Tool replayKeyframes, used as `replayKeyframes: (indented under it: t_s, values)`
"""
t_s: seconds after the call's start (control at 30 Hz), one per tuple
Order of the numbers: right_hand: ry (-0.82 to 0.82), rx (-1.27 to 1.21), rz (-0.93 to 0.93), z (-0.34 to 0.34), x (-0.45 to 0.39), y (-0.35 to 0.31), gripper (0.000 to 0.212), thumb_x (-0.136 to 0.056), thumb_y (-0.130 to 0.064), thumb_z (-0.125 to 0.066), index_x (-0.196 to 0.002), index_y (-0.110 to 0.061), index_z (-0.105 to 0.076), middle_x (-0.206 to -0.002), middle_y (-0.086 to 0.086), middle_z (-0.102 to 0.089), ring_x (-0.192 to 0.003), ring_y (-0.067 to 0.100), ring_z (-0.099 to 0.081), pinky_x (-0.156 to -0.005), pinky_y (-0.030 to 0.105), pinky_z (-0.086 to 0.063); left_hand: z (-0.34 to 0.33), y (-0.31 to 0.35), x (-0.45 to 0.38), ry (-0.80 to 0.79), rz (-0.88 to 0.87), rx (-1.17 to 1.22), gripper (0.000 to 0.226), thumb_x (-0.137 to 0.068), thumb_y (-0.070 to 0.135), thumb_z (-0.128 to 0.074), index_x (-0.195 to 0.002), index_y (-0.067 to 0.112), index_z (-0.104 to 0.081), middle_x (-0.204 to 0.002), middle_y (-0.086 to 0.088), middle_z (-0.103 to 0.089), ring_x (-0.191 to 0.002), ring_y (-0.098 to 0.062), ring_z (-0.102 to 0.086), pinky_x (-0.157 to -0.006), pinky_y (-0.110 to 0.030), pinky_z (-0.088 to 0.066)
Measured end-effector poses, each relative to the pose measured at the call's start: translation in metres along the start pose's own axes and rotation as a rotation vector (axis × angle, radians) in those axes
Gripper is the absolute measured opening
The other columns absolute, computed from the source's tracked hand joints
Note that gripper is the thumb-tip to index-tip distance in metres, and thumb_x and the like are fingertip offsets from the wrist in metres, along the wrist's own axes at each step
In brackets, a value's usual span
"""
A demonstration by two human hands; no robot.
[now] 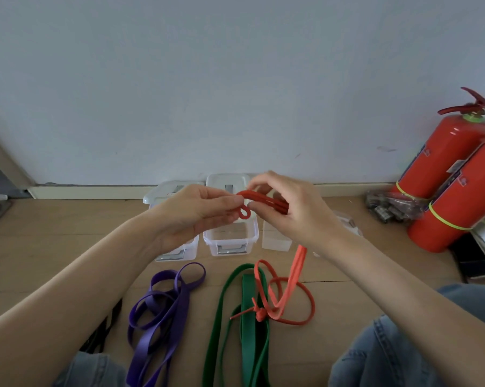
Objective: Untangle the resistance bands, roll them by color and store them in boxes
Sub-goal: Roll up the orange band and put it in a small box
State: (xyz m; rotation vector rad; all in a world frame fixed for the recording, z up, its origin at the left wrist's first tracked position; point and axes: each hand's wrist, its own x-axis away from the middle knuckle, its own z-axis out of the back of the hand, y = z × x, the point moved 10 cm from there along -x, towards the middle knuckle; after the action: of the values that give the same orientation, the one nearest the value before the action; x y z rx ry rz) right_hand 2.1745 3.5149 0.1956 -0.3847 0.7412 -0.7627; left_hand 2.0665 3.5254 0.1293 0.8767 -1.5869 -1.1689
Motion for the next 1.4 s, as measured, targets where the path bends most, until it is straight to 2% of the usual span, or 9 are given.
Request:
replayKeyframes:
  t_s: [0.13,0.3,0.4,0.63,0.77,0.9,1.07,1.23,1.4]
  values:
    - [-0.030,-0.061,-0.004,-0.004,-0.002,0.001,0.035,-0.078,-0.018,-0.075,-0.110,-0.014,-0.062,-0.087,-0.007,-0.064,-0.057,-0.001,-0.049,-0.058,0.008,-0.036,0.009,0.001,-0.002,0.017,0.010,0.099,0.018,-0.067,0.022,-0.067,-0.073,0.008,-0.076,-0.079,-0.004,-0.073,-0.070,-0.003,-0.067,-0.066,-0.010,-0.051]
    - [0.018,-0.051,0.012,0.002,-0.003,-0.002,0.028,-0.075,-0.018,-0.077,-0.099,-0.009,-0.067,-0.079,-0.010,-0.060,-0.069,-0.008,-0.055,-0.062,0.006,-0.037,0.004,-0.010,-0.001,-0.033,0.075,0.160,0.021,-0.064,0.020,-0.069,-0.077,0.007,-0.077,-0.082,-0.005,-0.074,-0.074,-0.006,-0.068,-0.065,-0.012,-0.052]
    - [-0.035,0.029,0.040,0.003,-0.002,-0.005,0.023,-0.078,-0.020,-0.073,-0.099,-0.011,-0.071,-0.080,-0.002,-0.065,-0.071,0.007,-0.058,-0.064,0.017,-0.044,-0.002,-0.018,0.001,-0.080,0.127,0.162,0.022,-0.066,0.014,-0.067,-0.084,0.005,-0.076,-0.088,-0.006,-0.074,-0.075,-0.007,-0.069,-0.064,-0.013,-0.053]
    - [-0.322,0.170,0.084,-0.029,0.012,-0.010,0.022,-0.084,-0.026,-0.067,-0.102,-0.016,-0.073,-0.085,0.005,-0.064,-0.072,0.010,-0.053,-0.065,0.042,-0.048,-0.009,-0.024,0.010,-0.229,0.127,-0.509,0.014,-0.077,0.016,-0.070,-0.089,0.021,-0.074,-0.088,0.007,-0.073,-0.085,-0.001,-0.064,-0.082,-0.015,-0.044]
    - [-0.389,0.175,0.088,-0.040,0.014,-0.012,0.023,-0.086,-0.028,-0.065,-0.107,-0.021,-0.072,-0.091,0.006,-0.064,-0.079,0.022,-0.059,-0.067,0.044,-0.048,-0.017,-0.028,0.013,-0.281,0.129,-0.512,0.015,-0.073,0.018,-0.072,-0.087,0.022,-0.074,-0.088,0.005,-0.073,-0.081,-0.001,-0.063,-0.076,-0.010,-0.047]
    - [-0.275,0.139,0.085,-0.027,0.010,-0.014,0.022,-0.082,-0.021,-0.070,-0.102,-0.013,-0.073,-0.088,0.007,-0.065,-0.076,0.019,-0.060,-0.068,0.040,-0.049,-0.011,-0.021,0.010,-0.215,0.069,-0.409,0.021,-0.064,0.032,-0.069,-0.080,0.020,-0.076,-0.079,0.007,-0.072,-0.073,0.002,-0.062,-0.066,-0.007,-0.046]
    - [0.121,-0.455,-0.259,0.011,0.002,0.017,0.020,-0.077,-0.005,-0.073,-0.083,-0.003,-0.054,-0.073,0.011,-0.067,-0.056,0.015,-0.064,-0.056,0.025,-0.054,0.000,0.005,-0.002,-0.028,-0.115,-0.009,0.019,-0.064,0.028,-0.067,-0.078,0.022,-0.078,-0.082,0.006,-0.074,-0.081,0.002,-0.067,-0.069,-0.008,-0.049]
    - [0.145,-0.753,-0.393,0.000,0.005,0.031,0.014,-0.077,-0.001,-0.070,-0.085,-0.006,-0.059,-0.074,0.006,-0.070,-0.064,0.018,-0.069,-0.061,0.022,-0.054,0.008,0.017,-0.004,0.099,-0.245,0.091,0.017,-0.067,0.025,-0.065,-0.079,0.020,-0.077,-0.084,0.003,-0.074,-0.083,-0.001,-0.068,-0.069,-0.009,-0.049]
    - [0.112,-0.659,-0.442,-0.015,0.011,0.038,0.023,-0.074,-0.004,-0.075,-0.084,-0.010,-0.055,-0.076,0.010,-0.073,-0.066,0.020,-0.071,-0.065,0.029,-0.058,0.005,0.007,-0.005,0.134,-0.235,0.057,0.016,-0.080,0.017,-0.063,-0.092,0.012,-0.072,-0.085,0.002,-0.074,-0.080,-0.002,-0.067,-0.069,-0.008,-0.049]
